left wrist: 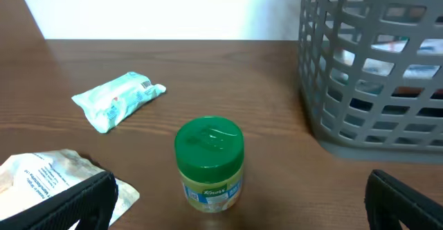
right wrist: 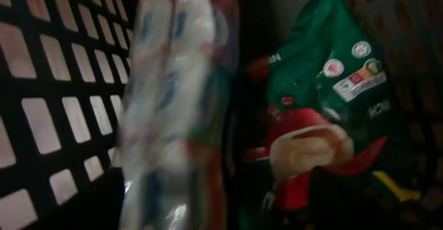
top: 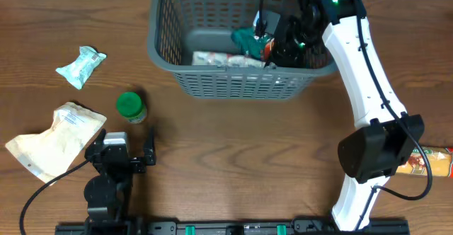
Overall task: Pack container
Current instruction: 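Lower the tissue pack into the basket and release it, then withdraw the right gripper toward the orange pasta pack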
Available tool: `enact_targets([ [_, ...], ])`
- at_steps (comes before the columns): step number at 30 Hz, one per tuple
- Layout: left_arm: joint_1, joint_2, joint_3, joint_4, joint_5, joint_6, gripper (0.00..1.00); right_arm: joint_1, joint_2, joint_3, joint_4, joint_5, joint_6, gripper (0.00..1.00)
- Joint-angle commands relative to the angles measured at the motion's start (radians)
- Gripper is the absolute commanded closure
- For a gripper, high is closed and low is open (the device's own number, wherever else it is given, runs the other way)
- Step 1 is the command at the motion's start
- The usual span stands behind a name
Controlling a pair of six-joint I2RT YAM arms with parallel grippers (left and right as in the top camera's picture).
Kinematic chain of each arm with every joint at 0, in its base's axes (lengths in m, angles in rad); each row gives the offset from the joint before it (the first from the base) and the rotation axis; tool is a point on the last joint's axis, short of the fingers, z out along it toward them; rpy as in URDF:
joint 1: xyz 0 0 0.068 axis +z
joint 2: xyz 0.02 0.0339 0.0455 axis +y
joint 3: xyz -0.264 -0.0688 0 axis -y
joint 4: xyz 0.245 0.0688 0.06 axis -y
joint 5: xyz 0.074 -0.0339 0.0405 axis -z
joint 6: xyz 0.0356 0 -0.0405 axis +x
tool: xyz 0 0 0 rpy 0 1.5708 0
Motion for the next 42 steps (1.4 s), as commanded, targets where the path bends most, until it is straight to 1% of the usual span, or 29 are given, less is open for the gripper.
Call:
enact_targets([
  [1,-0.001,-0.006,-0.024,-0.007,-0.011,-0.009,0.01,0.002,-0.003,0.019,0.006,-0.027,0.027,0.26],
  [5,-0.001,-0.006,-0.024,-0.007,-0.011,-0.009,0.01,0.002,-0.004,0.028,0.059,-0.024,0.114,0.24],
  [8,-0.001,-0.006,-0.024,-0.007,-0.011,-0.009,0.01,0.002,-0.004,0.056,0.084,0.014,0.187,0.21],
  [12,-0.001,-0.006,-0.024,-0.007,-0.011,-0.009,0.02,0.001,-0.004,0.132,0.112,0.107,0.27,0.12],
  [13,-0.001,-0.006,-0.024,-0.007,-0.011,-0.009,0.01,0.001,-0.004,0.161,0.12,0.143,0.308,0.07],
  [16,-0.001,-0.006,-0.024,-0.007,-0.011,-0.009,0.01,0.001,-0.004,0.255,0.119,0.241,0.427,0.01],
  [19,-0.001,-0.006,-0.024,-0.007,-0.011,-0.009,0.01,-0.005,-0.008,0.363,0.11,0.423,0.615,0.01],
  [22,-0.001,-0.006,-0.024,-0.007,-0.011,-0.009,0.01,-0.029,-0.02,0.459,0.061,0.698,0.912,0.01],
  [24,-0.001,-0.006,-0.024,-0.007,-0.011,-0.009,0.01,-0.061,-0.031,0.505,0.003,0.777,1.054,0.01],
  [28,-0.001,-0.006,-0.024,-0.007,-0.011,-0.009,0.01,-0.143,-0.042,0.53,-0.087,0.789,1.243,0.01],
  [32,-0.001,-0.006,-0.024,-0.007,-0.011,-0.009,0.01,-0.266,-0.043,0.53,-0.21,0.771,1.457,0.01],
  [35,-0.001,-0.006,-0.024,-0.007,-0.011,-0.009,0.01,-0.344,-0.043,0.53,-0.287,0.761,1.592,0.01],
  [38,-0.001,-0.006,-0.024,-0.007,-0.011,-0.009,0.01,-0.41,-0.043,0.53,-0.336,0.709,1.643,0.01],
  [41,-0.001,-0.006,-0.024,-0.007,-0.011,-0.009,0.02,-0.481,-0.042,0.53,-0.364,0.639,1.641,0.01],
  [42,-0.001,-0.006,-0.024,-0.007,-0.011,-0.009,0.01,-0.507,-0.042,0.529,-0.364,0.594,1.619,0.01],
])
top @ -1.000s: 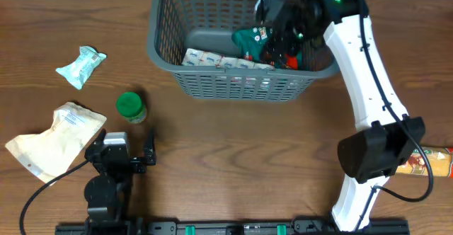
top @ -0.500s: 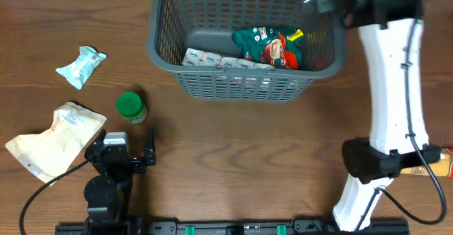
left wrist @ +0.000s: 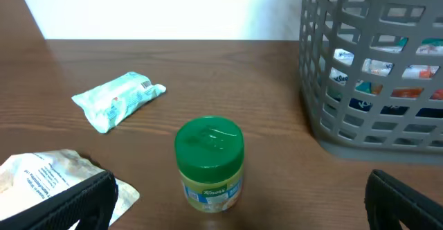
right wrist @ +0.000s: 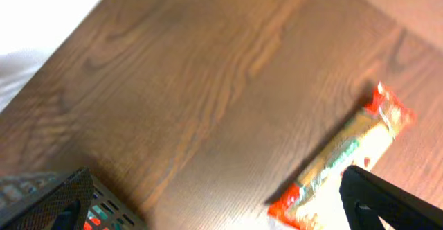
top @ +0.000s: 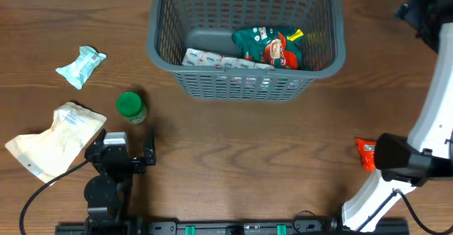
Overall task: Pack container
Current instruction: 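Withdraw the right gripper toward the orange pasta pack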
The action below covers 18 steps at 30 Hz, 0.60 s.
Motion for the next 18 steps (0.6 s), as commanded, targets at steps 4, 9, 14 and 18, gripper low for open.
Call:
enact_targets([
  [4,-0.001,-0.006,-0.024,-0.007,-0.011,-0.009,0.01,-0.139,-0.012,0.008,-0.007,-0.28,-0.037,0.01],
  [9,-0.001,-0.006,-0.024,-0.007,-0.011,-0.009,0.01,-0.188,-0.012,0.003,-0.008,-0.266,0.05,0.01],
  [14,-0.001,-0.006,-0.024,-0.007,-0.011,-0.009,0.01,-0.195,-0.014,0.003,-0.008,-0.129,0.138,0.01],
  [18,-0.001,-0.006,-0.024,-0.007,-0.011,-0.009,0.01,-0.195,-0.032,0.003,-0.008,-0.098,0.131,0.01],
])
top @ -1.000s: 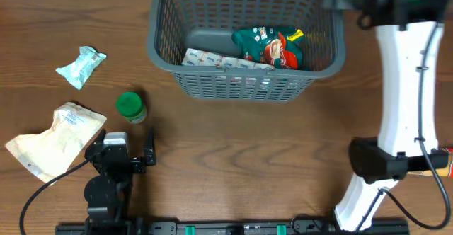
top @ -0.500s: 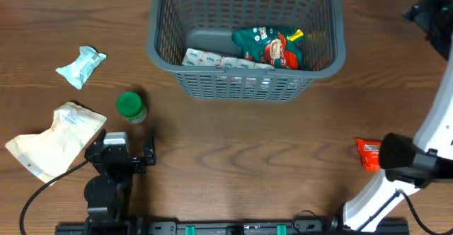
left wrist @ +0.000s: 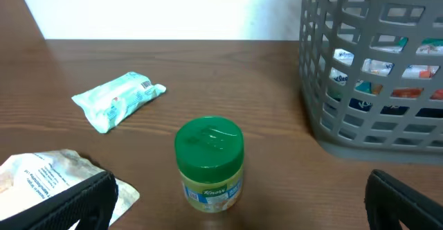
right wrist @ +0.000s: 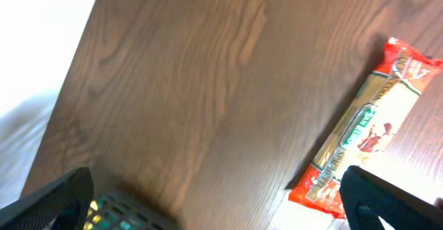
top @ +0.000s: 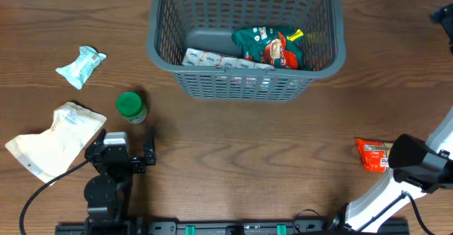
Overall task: Pack container
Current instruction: 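Withdraw the right gripper toward the orange pasta pack, then lower the right gripper over the orange pasta pack to grasp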
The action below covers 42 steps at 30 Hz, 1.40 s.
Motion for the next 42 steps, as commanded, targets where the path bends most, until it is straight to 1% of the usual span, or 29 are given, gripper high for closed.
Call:
enact_targets([
  [1,-0.001,-0.006,-0.024,-0.007,-0.011,-0.009,0.01,-0.008,-0.047,0.002,-0.004,0.062,0.031,0.01],
  [6,-0.001,-0.006,-0.024,-0.007,-0.011,-0.009,0.01,-0.019,-0.135,0.001,-0.004,0.078,0.026,0.01],
  [9,-0.001,-0.006,-0.024,-0.007,-0.011,-0.009,0.01,-0.029,-0.199,-0.011,-0.004,0.08,-0.027,0.01],
  [13,-0.001,-0.006,-0.024,-0.007,-0.011,-0.009,0.01,-0.061,-0.293,-0.108,-0.004,0.091,-0.057,0.01],
  [19,-0.001,-0.006,-0.024,-0.007,-0.011,-0.009,0.01,-0.183,-0.469,-0.425,-0.002,0.148,0.093,0.01],
  [23,-0.001,-0.006,-0.024,-0.007,-0.011,-0.009,0.01,-0.261,-0.539,-0.627,0.049,0.147,0.1,0.01],
  [26,-0.001,-0.006,-0.024,-0.007,-0.011,-0.009,0.02,-0.29,-0.558,-0.779,0.106,0.147,0.1,0.01],
  [29,-0.001,-0.006,-0.024,-0.007,-0.011,-0.009,0.01,-0.301,-0.559,-0.927,0.155,0.145,0.148,0.01],
  [34,-0.001,-0.006,-0.024,-0.007,-0.011,-0.009,0.01,-0.301,-0.559,-1.178,0.307,0.067,0.217,0.01],
  [37,-0.001,-0.006,-0.024,-0.007,-0.011,-0.009,0.01,-0.301,-0.559,-1.303,0.395,0.065,0.272,0.01],
  [42,-0.001,-0.006,-0.024,-0.007,-0.011,-0.009,0.01,-0.301,-0.559,-1.477,0.57,0.072,0.286,0.01],
])
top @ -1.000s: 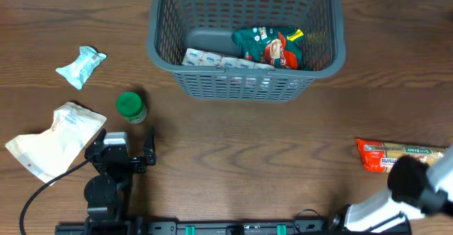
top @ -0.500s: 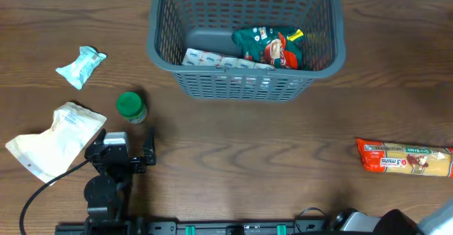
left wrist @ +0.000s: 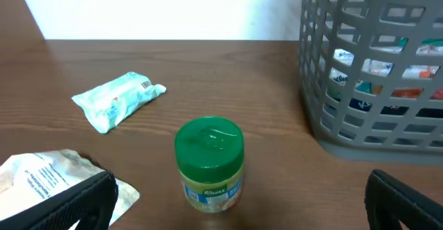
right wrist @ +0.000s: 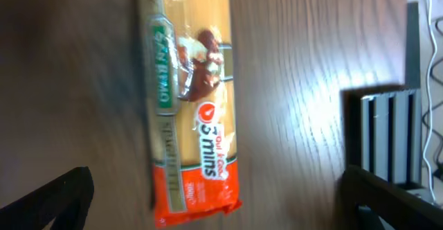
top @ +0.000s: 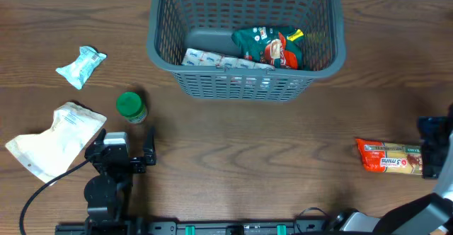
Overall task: Pack container
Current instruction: 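Lower the right gripper over the orange pasta pack to grasp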
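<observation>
The grey basket stands at the back with a green snack bag and a white packet inside. An orange pasta packet lies flat on the table at the right. My right gripper is open at that packet's right end; in the right wrist view the packet fills the space ahead of the right gripper. My left gripper rests open at the front left, and in its wrist view the left gripper faces a green-lidded jar.
Left of the basket lie a teal packet and a beige pouch; the jar stands between them. The basket wall rises at the right of the left wrist view. A black frame borders the table edge.
My right gripper was at the far right corner of the table; now it is low at the right edge, close over the orange pasta packet. The left arm has not moved.
My right gripper was down inside the basket at the green snack bag. Then it was out beyond the basket's right side, with the bag lying in the basket. It was then farther right, and now stands open at the pasta packet.
</observation>
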Available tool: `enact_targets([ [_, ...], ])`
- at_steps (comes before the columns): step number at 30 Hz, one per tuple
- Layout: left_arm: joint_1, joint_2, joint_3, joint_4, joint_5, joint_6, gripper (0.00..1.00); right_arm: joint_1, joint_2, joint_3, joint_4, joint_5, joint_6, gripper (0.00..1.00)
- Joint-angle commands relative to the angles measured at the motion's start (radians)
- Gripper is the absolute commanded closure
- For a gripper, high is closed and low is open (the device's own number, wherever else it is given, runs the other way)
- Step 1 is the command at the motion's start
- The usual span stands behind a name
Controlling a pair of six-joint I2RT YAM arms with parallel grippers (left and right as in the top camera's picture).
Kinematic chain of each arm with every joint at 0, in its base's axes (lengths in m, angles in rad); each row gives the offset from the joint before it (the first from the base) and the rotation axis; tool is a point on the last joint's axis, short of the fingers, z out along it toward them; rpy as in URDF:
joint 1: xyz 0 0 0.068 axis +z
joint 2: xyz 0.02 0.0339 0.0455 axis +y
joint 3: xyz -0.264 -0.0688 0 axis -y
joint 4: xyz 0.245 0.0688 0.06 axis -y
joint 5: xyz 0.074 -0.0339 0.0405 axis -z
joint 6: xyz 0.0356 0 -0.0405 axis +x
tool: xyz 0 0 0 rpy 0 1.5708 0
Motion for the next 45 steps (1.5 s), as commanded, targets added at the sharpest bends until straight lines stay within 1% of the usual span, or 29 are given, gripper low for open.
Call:
enact_targets([
  [1,-0.001,-0.006,-0.024,-0.007,-0.011,-0.009,0.01,-0.009,-0.01,-0.081,0.079,0.011,0.046,0.01],
  [6,-0.001,-0.006,-0.024,-0.007,-0.011,-0.009,0.01,-0.009,-0.005,-0.137,0.179,0.034,0.027,0.01],
  [15,-0.001,-0.006,-0.024,-0.007,-0.011,-0.009,0.01,-0.008,0.035,-0.138,0.247,0.061,0.023,0.01],
  [24,-0.001,-0.006,-0.024,-0.007,-0.011,-0.009,0.01,-0.009,0.172,-0.138,0.267,0.061,0.027,0.01],
  [31,-0.001,-0.006,-0.024,-0.007,-0.011,-0.009,0.01,-0.026,0.248,-0.138,0.295,0.073,0.027,0.01],
  [45,-0.001,-0.006,-0.024,-0.007,-0.011,-0.009,0.01,-0.07,0.307,-0.141,0.316,0.087,0.027,0.01],
])
